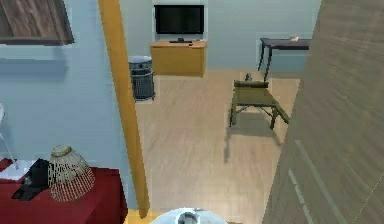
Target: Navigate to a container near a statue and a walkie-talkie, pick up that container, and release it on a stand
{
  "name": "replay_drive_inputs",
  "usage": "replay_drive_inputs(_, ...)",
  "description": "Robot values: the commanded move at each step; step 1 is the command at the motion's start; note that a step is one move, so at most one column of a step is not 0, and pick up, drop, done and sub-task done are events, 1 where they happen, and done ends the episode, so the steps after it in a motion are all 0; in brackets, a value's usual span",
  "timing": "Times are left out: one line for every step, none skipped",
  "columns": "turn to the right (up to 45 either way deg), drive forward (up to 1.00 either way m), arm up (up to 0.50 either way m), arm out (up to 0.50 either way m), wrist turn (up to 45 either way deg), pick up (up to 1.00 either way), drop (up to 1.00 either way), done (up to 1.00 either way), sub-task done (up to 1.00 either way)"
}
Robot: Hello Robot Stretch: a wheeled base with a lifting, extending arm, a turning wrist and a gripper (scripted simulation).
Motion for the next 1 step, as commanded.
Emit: replay_drive_inputs(0.0, 1.00, 0.00, 0.00, 0.0, 0.00, 0.00, 0.00, 0.00)
